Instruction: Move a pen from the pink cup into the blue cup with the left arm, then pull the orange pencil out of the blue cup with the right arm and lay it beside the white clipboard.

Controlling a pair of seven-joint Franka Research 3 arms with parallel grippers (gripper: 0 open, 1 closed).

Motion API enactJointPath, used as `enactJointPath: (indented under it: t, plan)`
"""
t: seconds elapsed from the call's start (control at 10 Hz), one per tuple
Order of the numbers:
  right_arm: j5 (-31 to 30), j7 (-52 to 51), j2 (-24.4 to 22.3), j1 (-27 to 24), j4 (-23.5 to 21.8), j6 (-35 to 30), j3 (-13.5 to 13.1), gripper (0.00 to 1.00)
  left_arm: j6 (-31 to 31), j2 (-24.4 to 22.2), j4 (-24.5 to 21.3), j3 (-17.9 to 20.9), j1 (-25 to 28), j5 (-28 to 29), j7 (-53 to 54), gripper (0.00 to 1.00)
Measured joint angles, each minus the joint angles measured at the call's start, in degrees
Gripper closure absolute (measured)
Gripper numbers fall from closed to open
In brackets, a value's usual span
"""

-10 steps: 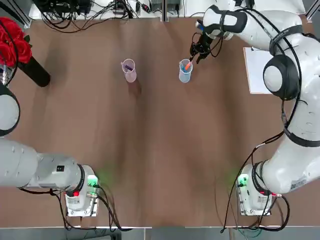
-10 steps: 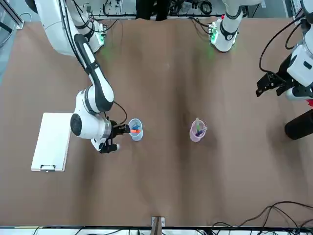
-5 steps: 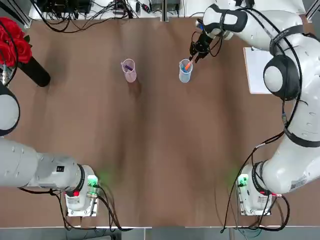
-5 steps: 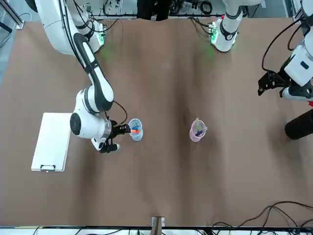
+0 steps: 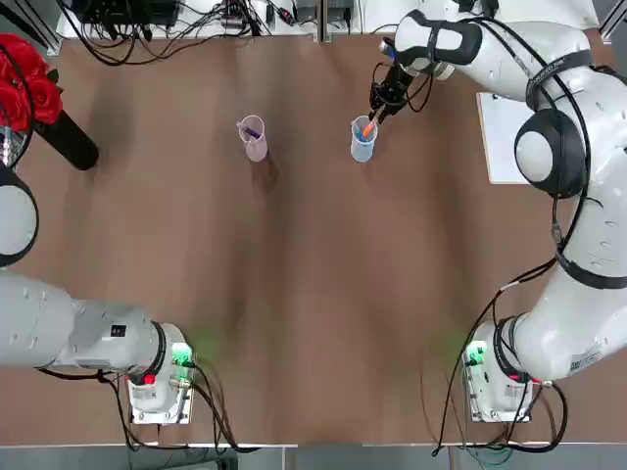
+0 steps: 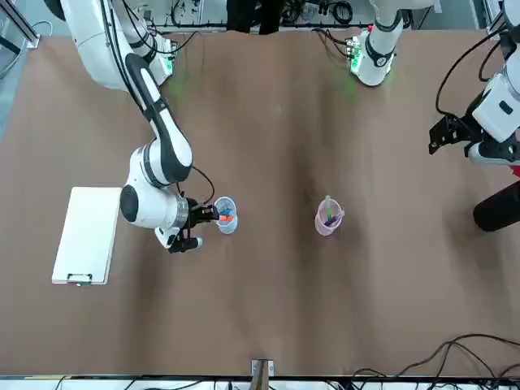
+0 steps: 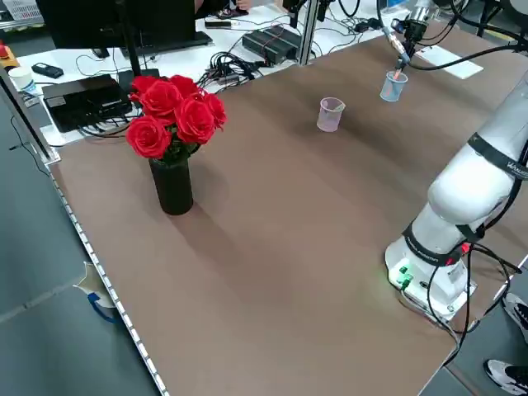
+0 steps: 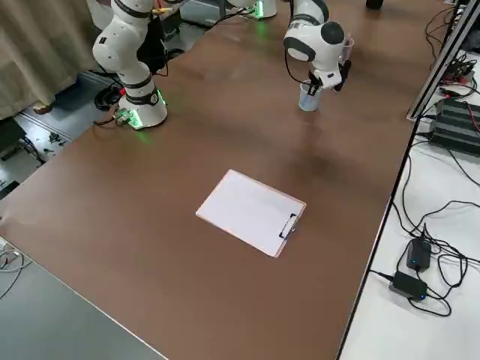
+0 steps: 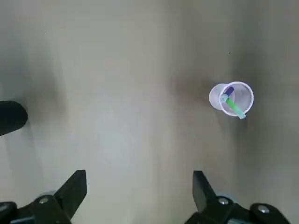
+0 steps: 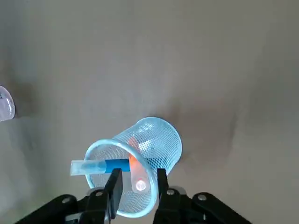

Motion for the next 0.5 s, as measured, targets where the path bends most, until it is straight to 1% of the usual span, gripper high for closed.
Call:
enactJointPath:
  t: [0.1,0.3,0.4,0.5]
  plan:
    - [0.0,0.0,0.0,0.0,0.0,0.0,0.0,0.68,0.0,0.0,0.1,0.0,0.0,0.0,0.0,0.0]
    - [0.0,0.0,0.0,0.0,-0.2,0.1,0.0,0.74,-1.0,0.2,1.0,0.0,0.0,0.0,0.0,0.0]
    - [0.1,0.0,0.0,0.0,-0.3,0.3,0.0,0.8,-1.1,0.3,1.4,0.0,0.0,0.0,0.0,0.0]
    - [0.3,0.0,0.0,0.0,-0.3,0.6,0.0,0.81,-1.2,0.4,1.6,0.0,0.0,0.0,0.0,0.0]
